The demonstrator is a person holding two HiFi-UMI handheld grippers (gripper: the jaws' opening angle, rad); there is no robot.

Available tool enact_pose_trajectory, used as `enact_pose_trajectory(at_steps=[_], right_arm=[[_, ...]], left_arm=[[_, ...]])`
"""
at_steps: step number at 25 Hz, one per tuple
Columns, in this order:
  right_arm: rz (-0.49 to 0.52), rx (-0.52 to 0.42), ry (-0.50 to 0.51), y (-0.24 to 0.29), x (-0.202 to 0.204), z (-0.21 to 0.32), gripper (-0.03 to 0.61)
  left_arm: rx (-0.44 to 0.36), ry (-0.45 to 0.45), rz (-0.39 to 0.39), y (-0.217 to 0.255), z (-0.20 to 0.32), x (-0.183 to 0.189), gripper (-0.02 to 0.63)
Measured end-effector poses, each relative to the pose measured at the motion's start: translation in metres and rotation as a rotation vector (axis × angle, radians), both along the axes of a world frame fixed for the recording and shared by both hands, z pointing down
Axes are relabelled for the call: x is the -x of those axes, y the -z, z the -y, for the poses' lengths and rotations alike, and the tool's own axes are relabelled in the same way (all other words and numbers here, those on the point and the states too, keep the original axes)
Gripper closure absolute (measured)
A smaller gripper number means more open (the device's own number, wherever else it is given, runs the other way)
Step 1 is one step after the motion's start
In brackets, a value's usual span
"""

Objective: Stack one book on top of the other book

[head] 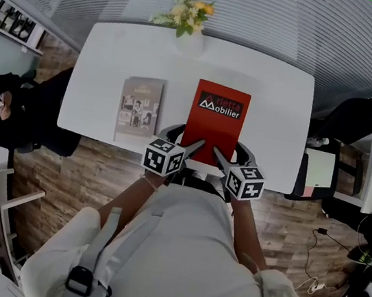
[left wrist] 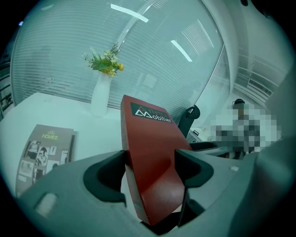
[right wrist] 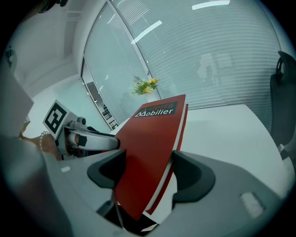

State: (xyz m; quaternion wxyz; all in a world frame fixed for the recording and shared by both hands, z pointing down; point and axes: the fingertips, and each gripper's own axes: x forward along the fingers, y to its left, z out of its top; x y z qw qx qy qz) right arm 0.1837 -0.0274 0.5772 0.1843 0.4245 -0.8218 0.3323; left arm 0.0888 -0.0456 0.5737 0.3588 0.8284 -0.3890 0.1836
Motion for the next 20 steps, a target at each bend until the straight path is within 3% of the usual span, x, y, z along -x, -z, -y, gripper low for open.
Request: enact_pose_trajectory(at_steps=[12, 20], right_arm=[[0.013, -0.019, 0.015, 0.0, -0.021, -0.017, 0.262], [0.014, -0.015, 0.013, -0.002, -0.009, -0.018, 0.262]], left_arm=[[-0.032, 0.016, 0.023, 0.004, -0.018, -0.021, 0.273], [-0.04, 0.02, 0.03, 0.004, -0.017, -0.009, 0.273]])
